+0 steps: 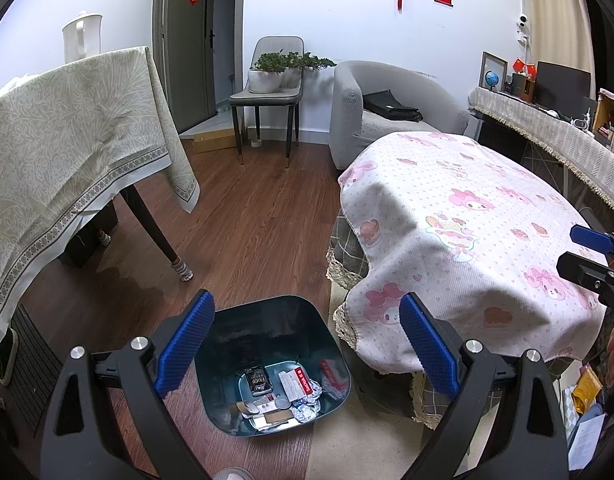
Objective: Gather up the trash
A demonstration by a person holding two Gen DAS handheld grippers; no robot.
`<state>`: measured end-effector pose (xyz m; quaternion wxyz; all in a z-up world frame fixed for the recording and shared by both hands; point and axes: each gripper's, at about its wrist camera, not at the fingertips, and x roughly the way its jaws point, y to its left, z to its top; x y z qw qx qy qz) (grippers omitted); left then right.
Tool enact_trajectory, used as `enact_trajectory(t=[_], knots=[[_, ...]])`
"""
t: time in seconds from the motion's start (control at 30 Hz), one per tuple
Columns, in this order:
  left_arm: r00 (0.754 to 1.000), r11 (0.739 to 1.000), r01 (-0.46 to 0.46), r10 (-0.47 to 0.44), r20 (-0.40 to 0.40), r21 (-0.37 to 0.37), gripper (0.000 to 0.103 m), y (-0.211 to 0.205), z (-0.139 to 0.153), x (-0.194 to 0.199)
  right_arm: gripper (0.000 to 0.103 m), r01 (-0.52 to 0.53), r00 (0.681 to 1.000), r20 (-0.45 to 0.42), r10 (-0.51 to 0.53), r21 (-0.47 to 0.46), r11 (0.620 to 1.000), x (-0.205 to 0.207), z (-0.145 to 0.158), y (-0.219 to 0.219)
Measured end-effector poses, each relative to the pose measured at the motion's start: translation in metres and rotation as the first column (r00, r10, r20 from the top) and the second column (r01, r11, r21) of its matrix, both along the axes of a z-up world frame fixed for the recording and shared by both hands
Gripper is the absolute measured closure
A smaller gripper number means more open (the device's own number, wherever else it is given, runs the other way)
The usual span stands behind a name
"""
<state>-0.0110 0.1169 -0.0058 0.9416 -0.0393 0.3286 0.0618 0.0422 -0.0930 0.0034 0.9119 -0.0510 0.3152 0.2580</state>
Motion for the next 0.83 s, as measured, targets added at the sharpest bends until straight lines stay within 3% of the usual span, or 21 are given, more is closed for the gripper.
enact_trajectory(t=[0.83], knots=[[1.000,1.000,0.000,0.000,0.009,0.028,0.008,-0.0066,0.0002,-0.0025,0.003,0.000,1.000,0.000,0.000,0.002,1.000,0.0006,-0.0005,-0.0007]])
